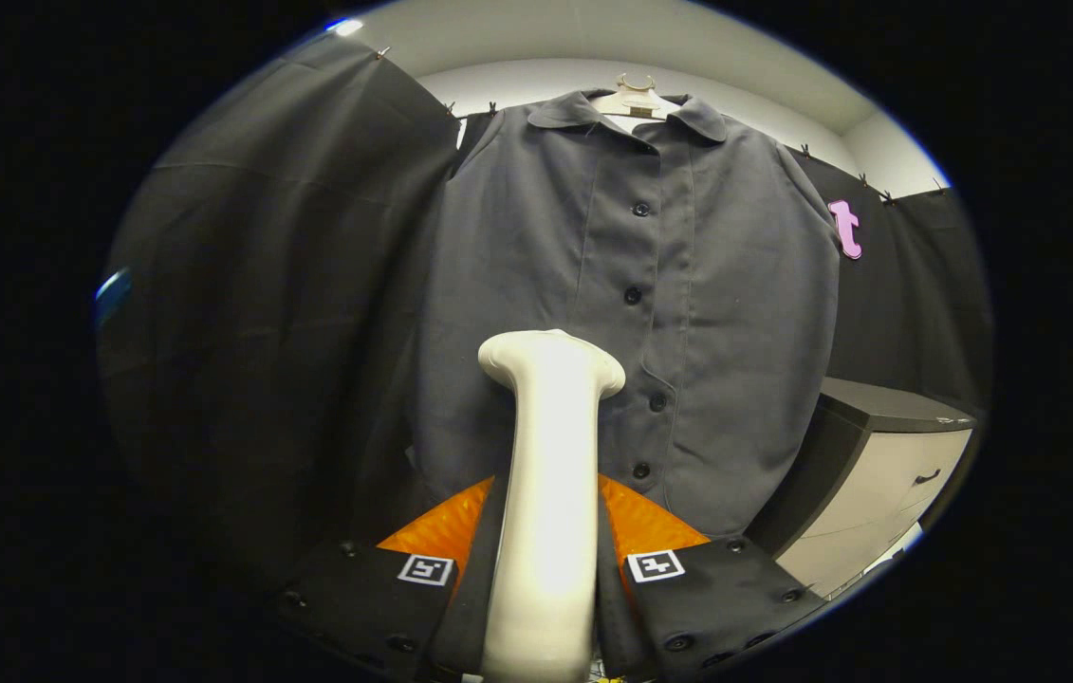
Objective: Iron the clothes twice with a garment steamer, once on the left side and once on the right side.
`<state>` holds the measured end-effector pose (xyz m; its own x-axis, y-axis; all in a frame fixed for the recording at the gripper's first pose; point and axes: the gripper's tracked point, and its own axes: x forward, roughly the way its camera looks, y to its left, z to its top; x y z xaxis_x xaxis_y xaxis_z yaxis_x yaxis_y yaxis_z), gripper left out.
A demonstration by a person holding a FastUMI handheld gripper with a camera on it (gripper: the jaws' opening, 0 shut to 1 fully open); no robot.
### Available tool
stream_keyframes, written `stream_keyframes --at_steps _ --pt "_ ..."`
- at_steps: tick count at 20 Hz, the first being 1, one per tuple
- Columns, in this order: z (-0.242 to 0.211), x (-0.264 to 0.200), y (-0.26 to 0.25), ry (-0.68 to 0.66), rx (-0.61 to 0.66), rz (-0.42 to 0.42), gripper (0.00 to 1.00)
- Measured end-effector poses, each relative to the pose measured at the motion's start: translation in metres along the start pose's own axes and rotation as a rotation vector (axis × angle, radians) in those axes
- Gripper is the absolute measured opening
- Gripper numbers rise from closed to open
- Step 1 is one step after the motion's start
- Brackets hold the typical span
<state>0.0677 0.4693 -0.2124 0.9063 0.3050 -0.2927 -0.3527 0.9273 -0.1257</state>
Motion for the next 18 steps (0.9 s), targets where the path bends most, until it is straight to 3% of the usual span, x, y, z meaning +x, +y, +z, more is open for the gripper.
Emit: stream_keyframes --at_steps 5,9,18 --pt "0.007 -0.006 0.001 -0.02 0.013 0.001 0.53" --pt "0.042 -0.02 -0.013 -0.1 0.034 -0.005 0.52" --pt "0.111 -0.05 -0.104 -0.229 0.12 -0.054 0.52"
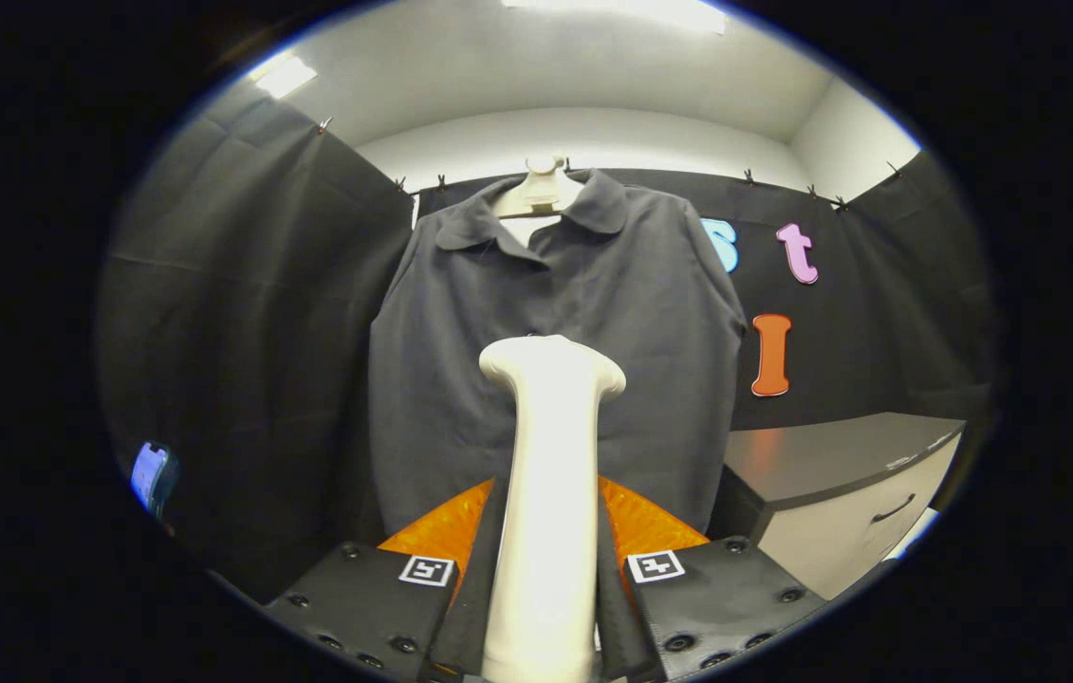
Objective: Iron the clothes twice with a garment steamer, once on the left side and once on the right side.
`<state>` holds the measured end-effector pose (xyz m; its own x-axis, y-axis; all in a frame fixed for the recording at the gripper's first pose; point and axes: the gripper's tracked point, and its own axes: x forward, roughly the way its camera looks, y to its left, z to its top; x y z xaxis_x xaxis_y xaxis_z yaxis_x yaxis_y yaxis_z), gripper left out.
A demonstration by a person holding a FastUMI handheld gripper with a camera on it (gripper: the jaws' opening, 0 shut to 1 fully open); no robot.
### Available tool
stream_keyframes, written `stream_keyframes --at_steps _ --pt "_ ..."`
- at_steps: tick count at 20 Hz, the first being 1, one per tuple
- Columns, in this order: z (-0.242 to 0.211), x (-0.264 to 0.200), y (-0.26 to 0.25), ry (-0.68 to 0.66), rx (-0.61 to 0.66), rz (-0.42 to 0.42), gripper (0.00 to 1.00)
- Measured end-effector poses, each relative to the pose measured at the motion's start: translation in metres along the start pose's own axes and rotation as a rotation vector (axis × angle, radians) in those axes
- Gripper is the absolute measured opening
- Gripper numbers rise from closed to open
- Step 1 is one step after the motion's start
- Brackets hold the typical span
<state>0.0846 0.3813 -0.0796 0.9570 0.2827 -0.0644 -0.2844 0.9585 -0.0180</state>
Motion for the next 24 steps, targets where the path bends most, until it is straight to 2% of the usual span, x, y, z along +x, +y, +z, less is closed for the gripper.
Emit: stream_keyframes --at_steps 6,10,16,24 --pt "0.046 -0.026 -0.086 -0.055 -0.015 -0.053 0.52" --pt "0.059 -0.047 -0.14 -0.057 -0.02 -0.092 0.52" --pt "0.063 -0.081 -0.21 -0.051 -0.041 -0.128 0.52" --pt "0.053 -0.123 -0.259 -0.048 -0.067 -0.146 0.52"
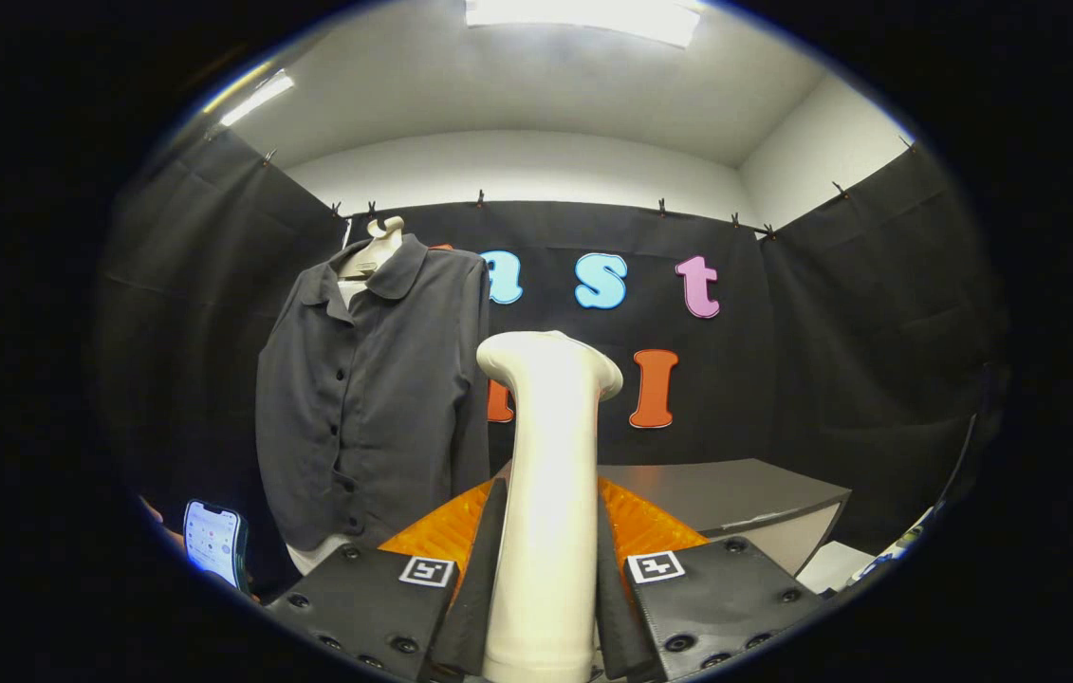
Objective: Iron the clothes twice with a garment steamer, once on the left side and once on the right side.
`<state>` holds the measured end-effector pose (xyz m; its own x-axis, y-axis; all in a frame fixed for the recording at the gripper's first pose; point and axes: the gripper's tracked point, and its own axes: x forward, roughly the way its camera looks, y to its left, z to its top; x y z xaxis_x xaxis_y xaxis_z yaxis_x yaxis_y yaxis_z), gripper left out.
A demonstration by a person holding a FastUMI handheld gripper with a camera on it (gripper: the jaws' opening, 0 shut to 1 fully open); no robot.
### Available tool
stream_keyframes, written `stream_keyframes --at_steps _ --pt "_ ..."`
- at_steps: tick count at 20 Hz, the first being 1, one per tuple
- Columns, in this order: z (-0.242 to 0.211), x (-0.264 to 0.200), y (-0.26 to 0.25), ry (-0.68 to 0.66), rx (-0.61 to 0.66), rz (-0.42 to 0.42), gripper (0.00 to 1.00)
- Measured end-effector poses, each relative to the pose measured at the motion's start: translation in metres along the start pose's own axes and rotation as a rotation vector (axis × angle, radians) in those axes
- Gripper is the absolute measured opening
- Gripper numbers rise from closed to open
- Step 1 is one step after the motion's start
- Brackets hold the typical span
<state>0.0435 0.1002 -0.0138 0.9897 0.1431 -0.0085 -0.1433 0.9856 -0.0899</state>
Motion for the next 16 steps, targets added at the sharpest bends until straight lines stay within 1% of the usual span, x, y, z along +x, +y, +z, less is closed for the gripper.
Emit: stream_keyframes --at_steps 6,16 --pt "-0.011 -0.018 -0.021 0.013 0.005 -0.031 0.52" --pt "-0.018 -0.03 -0.027 0.021 0.031 -0.059 0.52"
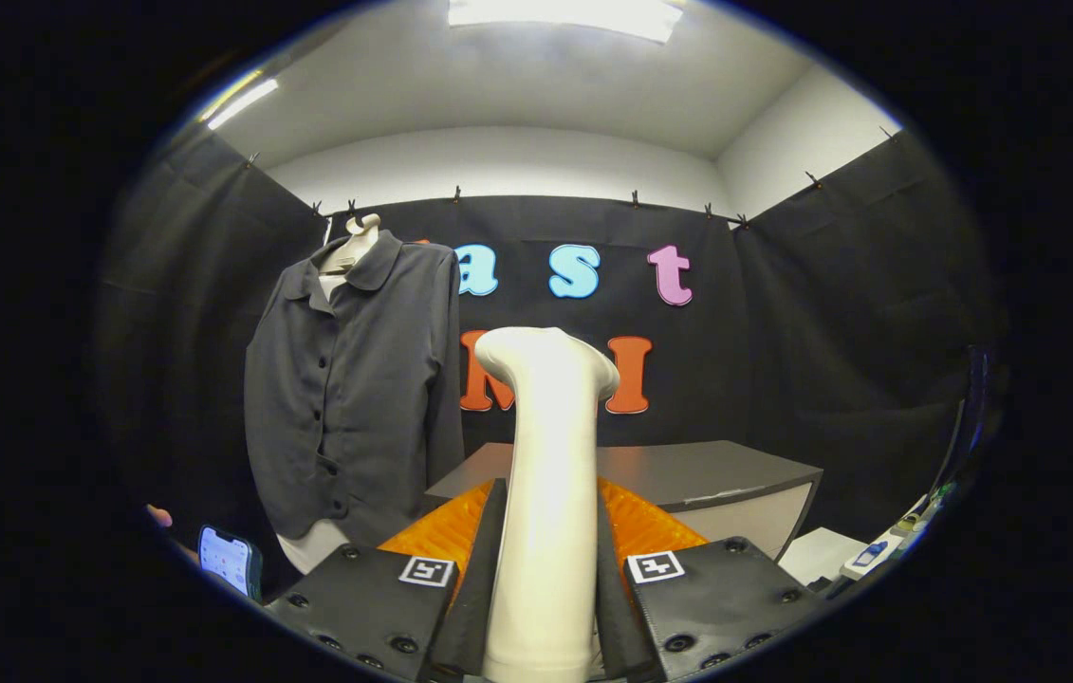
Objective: Iron the clothes twice with a garment steamer, once on the left side and once on the right side.
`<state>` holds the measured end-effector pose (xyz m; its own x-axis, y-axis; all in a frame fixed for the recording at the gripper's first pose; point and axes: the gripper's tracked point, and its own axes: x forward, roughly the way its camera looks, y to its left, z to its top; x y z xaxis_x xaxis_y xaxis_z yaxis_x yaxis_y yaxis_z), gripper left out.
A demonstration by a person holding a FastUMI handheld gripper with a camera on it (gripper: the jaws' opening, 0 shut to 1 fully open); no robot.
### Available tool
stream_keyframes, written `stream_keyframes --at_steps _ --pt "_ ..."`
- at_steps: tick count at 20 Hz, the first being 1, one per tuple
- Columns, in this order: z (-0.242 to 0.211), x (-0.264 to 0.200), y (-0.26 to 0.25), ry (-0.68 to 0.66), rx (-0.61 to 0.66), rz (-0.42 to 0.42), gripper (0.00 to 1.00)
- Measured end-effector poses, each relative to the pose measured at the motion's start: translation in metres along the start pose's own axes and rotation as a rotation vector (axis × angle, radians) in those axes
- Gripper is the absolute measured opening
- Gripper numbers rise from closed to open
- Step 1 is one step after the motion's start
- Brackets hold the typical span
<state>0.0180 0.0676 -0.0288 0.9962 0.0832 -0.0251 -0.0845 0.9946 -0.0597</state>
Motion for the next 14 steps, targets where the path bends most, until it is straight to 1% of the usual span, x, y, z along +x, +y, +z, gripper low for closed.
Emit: stream_keyframes --at_steps 8,14 --pt "0.0024 -0.0025 -0.0011 -0.013 0.013 -0.007 0.52" --pt "-0.0002 -0.0037 0.004 -0.01 0.008 0.003 0.52"
